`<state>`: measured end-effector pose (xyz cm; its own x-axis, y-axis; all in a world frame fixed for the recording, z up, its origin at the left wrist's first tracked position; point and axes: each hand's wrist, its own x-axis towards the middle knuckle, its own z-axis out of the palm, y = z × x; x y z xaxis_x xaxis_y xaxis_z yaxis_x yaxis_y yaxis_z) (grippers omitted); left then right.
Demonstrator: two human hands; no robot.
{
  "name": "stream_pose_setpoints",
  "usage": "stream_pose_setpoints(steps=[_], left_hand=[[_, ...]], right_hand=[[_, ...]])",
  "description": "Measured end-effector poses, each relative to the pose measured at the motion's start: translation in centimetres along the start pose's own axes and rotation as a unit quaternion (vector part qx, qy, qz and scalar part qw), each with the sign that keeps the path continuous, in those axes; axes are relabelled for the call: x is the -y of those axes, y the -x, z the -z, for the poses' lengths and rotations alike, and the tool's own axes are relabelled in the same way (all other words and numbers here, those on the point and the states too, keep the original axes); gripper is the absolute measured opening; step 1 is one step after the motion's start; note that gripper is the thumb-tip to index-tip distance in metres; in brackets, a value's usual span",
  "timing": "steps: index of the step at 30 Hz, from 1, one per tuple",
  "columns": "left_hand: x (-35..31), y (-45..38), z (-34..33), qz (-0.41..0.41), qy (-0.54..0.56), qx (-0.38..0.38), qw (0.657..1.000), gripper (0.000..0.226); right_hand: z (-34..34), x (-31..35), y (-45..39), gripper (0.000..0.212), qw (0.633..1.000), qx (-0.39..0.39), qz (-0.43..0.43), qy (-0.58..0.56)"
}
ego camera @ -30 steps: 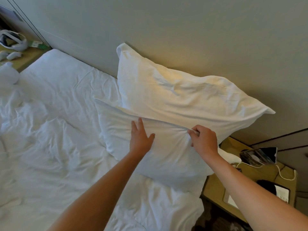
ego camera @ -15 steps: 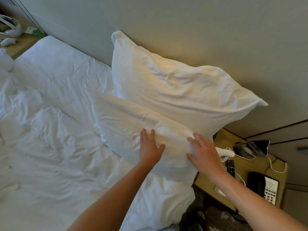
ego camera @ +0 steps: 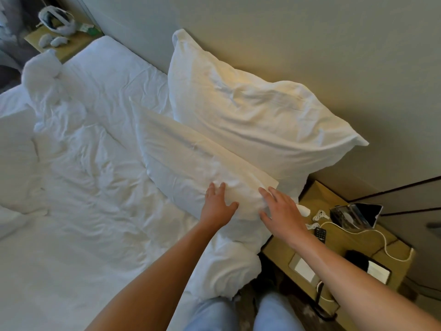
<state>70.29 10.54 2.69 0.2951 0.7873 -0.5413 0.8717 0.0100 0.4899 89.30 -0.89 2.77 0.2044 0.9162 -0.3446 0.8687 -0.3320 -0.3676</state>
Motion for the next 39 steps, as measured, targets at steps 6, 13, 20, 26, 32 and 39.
stream_pose_setpoints(steps=[6,13,20,26,32,39], left_hand=[[-2.3,2.5,-2.4,0.053,0.068,0.002,0.996,0.085],[-4.4,8.0,-3.9,0.093,0.254,-0.028,0.962,0.068],[-1.1,19.5,-2.4,0.159,0.501,-0.154,0.837,0.033],[6.6,34.3,-3.4,0.204,0.587,-0.333,0.709,0.019],[13.7,52.2,-9.3,0.273,0.598,-0.467,0.592,0.018],[20.0,70.5,-19.5,0.361,0.6,-0.539,0.468,0.019]], right_hand=[[0.5,-2.7,0.1,0.074,0.997,0.05,0.05,-0.038],[2.4,-4.3,2.7,0.068,0.992,0.046,0.107,-0.048],[4.4,-1.0,7.6,0.037,0.975,0.083,0.188,-0.085],[1.5,6.7,14.8,0.016,0.94,0.219,0.241,-0.099],[-5.8,17.9,26.8,0.011,0.886,0.32,0.334,-0.031],[-15.8,31.3,44.6,0.014,0.797,0.409,0.443,-0.034]])
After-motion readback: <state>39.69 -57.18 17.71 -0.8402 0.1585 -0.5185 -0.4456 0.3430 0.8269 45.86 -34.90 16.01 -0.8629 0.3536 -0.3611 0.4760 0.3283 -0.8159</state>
